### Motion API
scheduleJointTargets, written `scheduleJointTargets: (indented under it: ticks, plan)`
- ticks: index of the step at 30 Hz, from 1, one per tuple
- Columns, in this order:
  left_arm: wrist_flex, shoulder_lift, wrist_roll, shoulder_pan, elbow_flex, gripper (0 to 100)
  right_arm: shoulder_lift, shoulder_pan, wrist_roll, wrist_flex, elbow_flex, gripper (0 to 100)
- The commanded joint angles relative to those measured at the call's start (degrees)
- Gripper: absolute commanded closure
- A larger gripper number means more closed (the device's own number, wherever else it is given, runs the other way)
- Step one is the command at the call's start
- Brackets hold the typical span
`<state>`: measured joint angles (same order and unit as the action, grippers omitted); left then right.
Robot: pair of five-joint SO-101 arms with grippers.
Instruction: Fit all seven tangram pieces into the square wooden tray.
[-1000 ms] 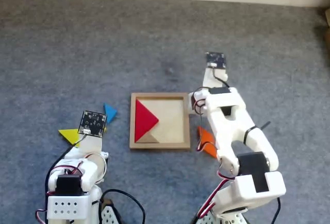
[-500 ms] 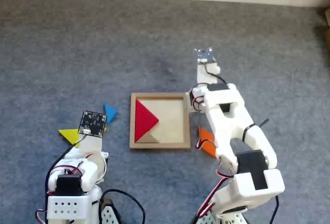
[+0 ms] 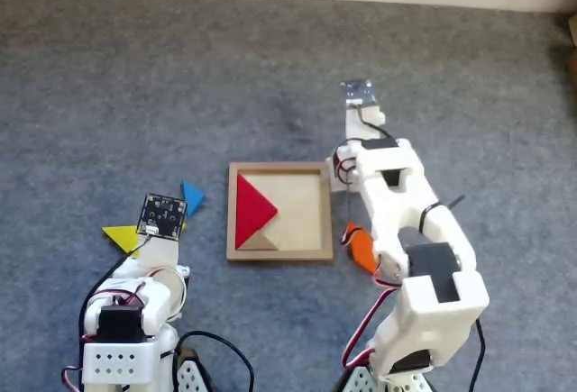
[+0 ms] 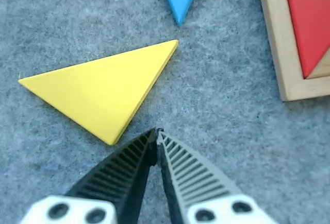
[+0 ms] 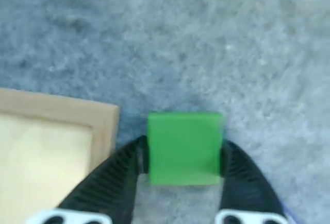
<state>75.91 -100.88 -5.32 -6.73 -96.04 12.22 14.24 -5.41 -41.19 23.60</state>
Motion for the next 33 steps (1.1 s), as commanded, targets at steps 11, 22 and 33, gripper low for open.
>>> scheduleJointTargets:
  ticks: [11, 22, 33]
  plan:
    - [0.6, -2.0, -0.6, -0.7, -1.3, 99, -14.7, 0.9, -8.4, -2.6, 1.9, 97.4]
    - [0.6, -2.0, -0.6, -0.7, -1.3, 99, -34.4, 12.8, -8.5, -2.8, 20.0, 97.4]
    - [0.6, -2.0, -0.6, -0.7, -1.3, 99, -34.9, 22.9, -8.7, -2.8, 23.7, 97.1]
